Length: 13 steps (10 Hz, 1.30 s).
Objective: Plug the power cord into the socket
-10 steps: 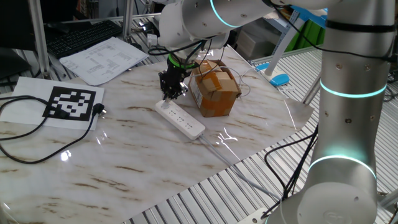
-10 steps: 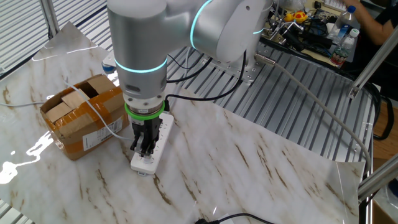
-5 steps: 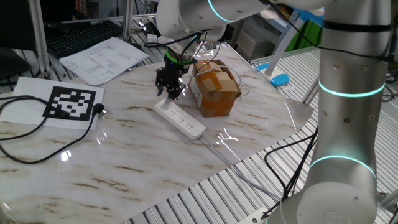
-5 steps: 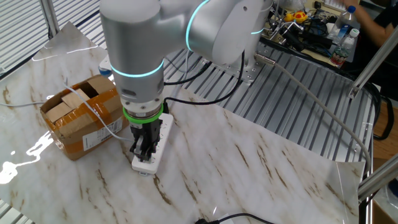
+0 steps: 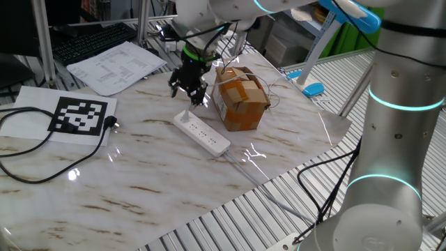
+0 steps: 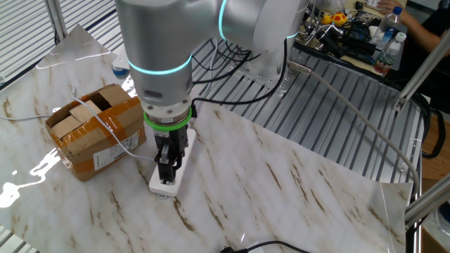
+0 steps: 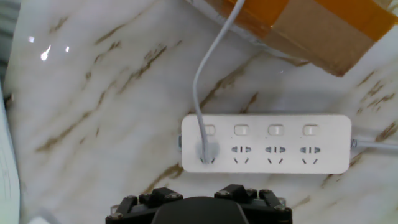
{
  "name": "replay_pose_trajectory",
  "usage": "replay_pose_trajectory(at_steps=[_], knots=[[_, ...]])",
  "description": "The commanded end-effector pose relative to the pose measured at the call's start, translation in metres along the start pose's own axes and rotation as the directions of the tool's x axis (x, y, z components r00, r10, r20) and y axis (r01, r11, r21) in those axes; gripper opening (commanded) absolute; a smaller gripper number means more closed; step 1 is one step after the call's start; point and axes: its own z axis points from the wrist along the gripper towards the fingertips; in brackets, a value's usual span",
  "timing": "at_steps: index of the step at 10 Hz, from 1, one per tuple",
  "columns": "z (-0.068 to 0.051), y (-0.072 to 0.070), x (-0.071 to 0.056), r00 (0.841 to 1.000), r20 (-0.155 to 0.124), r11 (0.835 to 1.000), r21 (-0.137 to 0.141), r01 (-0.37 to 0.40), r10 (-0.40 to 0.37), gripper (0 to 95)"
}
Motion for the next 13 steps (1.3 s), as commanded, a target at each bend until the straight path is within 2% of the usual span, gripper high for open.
replay_pose_trajectory(at_steps=[1,2,3,4,6,7,8,9,10,11,12,13], knots=[[-0.032,-0.006,0.028,0.971,-0.047,0.97,0.057,0.235,-0.232,38.0],[-0.036,-0.009,0.032,0.958,-0.049,0.957,0.054,0.284,-0.281,19.0],[-0.046,-0.017,0.037,0.917,-0.059,0.917,0.037,0.397,-0.395,0.0],[-0.051,-0.024,0.041,0.888,-0.062,0.888,0.034,0.459,-0.456,0.0],[-0.057,-0.037,0.05,0.841,-0.059,0.84,0.042,0.541,-0.539,0.0],[-0.058,-0.042,0.052,0.823,-0.057,0.822,0.04,0.568,-0.565,0.0],[-0.061,-0.054,0.055,0.787,-0.041,0.786,0.04,0.617,-0.616,0.0],[-0.063,-0.06,0.056,0.744,-0.041,0.743,0.042,0.668,-0.667,0.0],[-0.065,-0.063,0.056,0.706,-0.03,0.705,0.055,0.708,-0.707,0.0],[-0.064,-0.068,0.057,0.68,-0.027,0.677,0.067,0.733,-0.733,0.0],[-0.062,-0.071,0.058,0.664,-0.019,0.66,0.082,0.746,-0.748,0.0],[-0.061,-0.076,0.06,0.642,-0.013,0.637,0.109,0.763,-0.767,0.0]])
